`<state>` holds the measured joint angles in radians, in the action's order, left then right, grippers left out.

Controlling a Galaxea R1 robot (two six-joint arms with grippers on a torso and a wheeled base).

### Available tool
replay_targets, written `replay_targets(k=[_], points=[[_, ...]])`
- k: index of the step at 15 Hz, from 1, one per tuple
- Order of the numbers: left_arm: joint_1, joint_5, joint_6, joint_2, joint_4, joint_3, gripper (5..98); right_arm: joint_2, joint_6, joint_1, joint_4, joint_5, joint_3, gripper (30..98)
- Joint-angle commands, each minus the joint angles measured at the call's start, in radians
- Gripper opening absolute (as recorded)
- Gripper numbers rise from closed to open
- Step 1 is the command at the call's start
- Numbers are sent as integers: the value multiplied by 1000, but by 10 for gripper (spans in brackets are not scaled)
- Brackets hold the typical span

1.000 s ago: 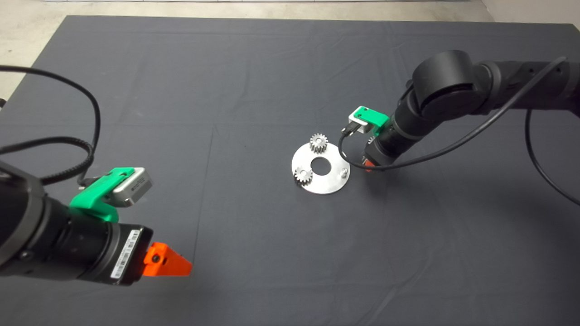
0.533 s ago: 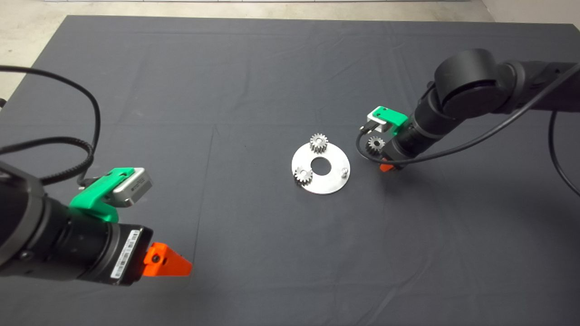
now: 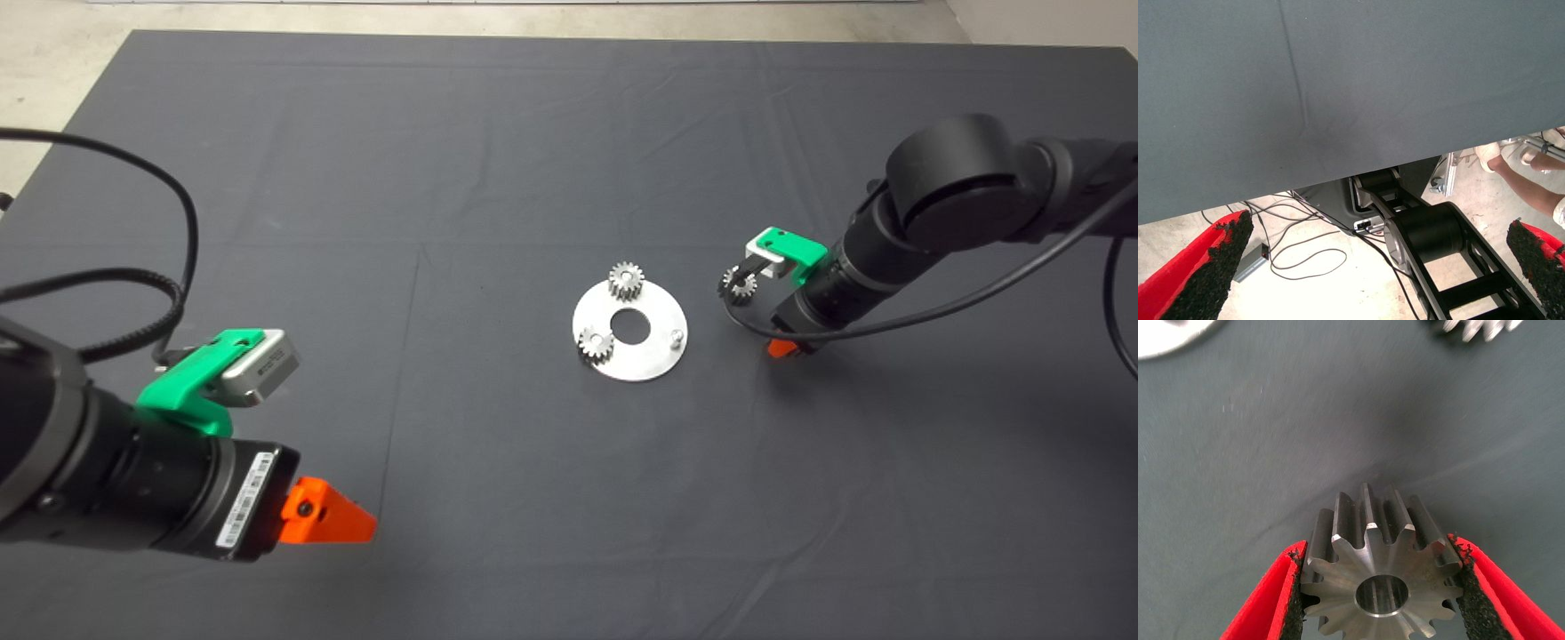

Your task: Remove an incorrectly installed larger gear and replace it with the correct smaller gear

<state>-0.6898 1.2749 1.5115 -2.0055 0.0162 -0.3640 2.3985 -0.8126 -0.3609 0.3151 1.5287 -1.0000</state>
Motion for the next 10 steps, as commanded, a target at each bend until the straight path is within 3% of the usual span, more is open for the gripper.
replay_targets(k=[1,10], points=[[-5,-2,-1,1,16,13,981,-12,-33,13,-31,99,22,500],[-5,-2,1,1,16,13,981,-8,-56,36,-25,99,23,500]])
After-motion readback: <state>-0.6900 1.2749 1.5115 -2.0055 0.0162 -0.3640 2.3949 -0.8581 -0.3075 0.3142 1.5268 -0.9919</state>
